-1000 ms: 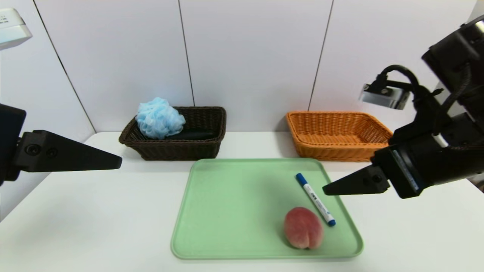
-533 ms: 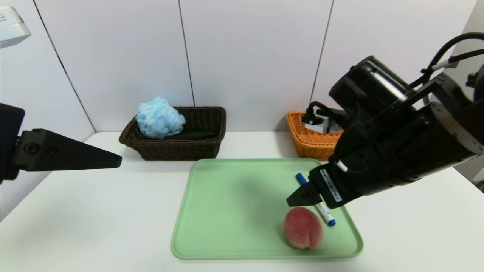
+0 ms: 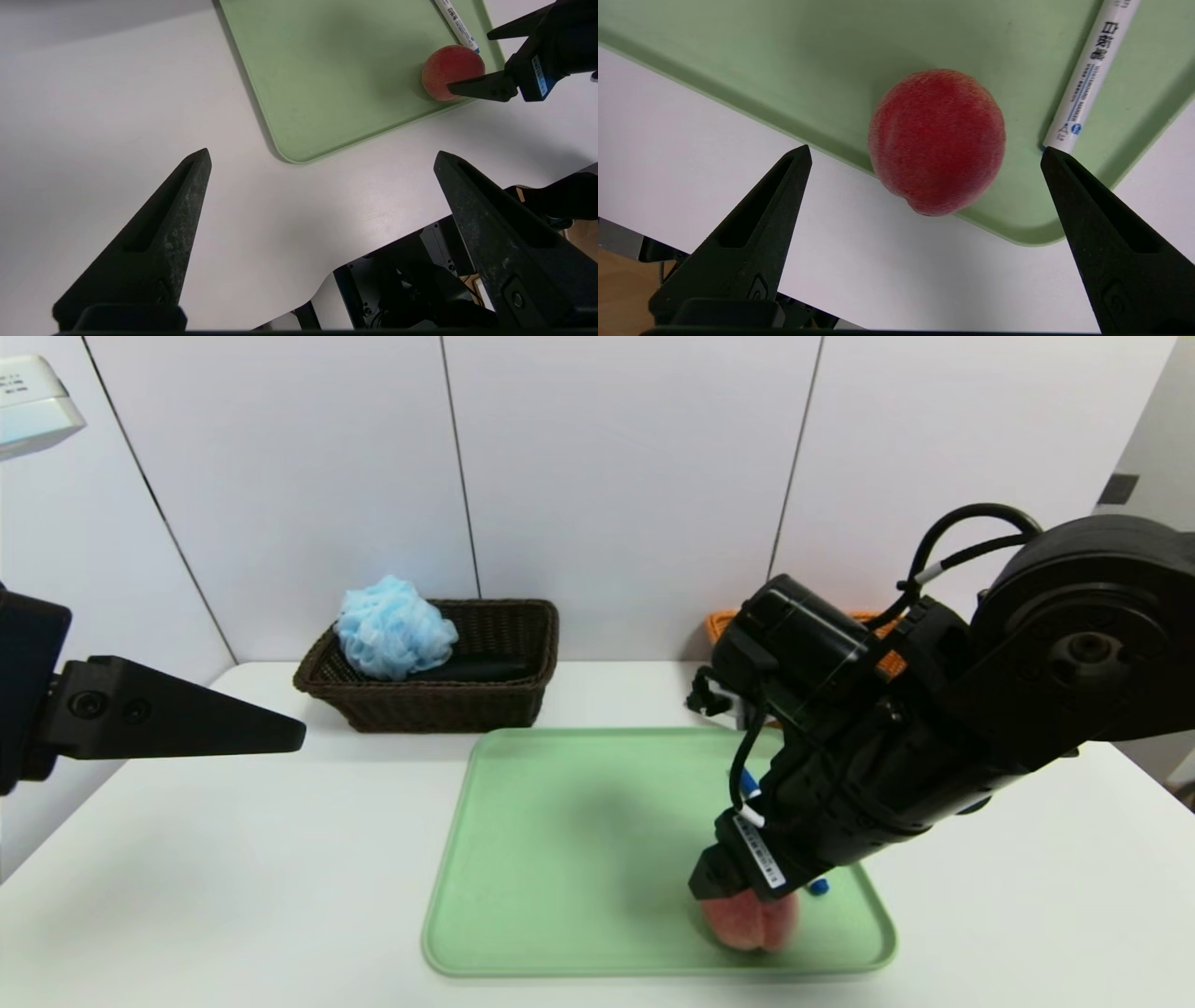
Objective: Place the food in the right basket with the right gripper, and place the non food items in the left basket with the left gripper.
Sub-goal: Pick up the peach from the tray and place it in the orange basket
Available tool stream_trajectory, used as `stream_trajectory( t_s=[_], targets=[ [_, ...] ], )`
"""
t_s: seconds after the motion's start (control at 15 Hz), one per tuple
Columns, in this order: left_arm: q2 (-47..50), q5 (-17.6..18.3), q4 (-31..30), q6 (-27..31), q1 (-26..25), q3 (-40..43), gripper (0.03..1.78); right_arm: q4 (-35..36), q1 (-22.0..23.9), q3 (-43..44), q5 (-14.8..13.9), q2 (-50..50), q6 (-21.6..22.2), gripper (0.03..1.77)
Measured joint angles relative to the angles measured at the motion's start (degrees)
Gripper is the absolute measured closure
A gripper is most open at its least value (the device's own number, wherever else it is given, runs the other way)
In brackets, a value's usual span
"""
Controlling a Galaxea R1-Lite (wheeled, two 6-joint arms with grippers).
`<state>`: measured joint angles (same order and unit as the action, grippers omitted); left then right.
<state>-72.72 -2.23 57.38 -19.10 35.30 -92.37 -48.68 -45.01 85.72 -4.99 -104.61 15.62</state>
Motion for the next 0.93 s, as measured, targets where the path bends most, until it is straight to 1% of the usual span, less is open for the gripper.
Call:
stream_trajectory(
  t_s=[0.2,0.8,0.93],
  targets=[
    [-0.1,0.0,-0.1,0.0,0.0,0.0,0.12,0.0,-0.7,-0.6,0.0,-2.1,0.5,0.1],
    [-0.7,-0.1,-0.1,-0.3,0.0,0.1,0.12,0.1,-0.6,-1.7,0.0,-7.4,0.4,0.1],
    [-0.9,0.0,-0.1,-0.3,-0.1,0.1,0.12,0.1,-0.4,-1.7,0.0,-7.8,0.4,0.45]
  ],
)
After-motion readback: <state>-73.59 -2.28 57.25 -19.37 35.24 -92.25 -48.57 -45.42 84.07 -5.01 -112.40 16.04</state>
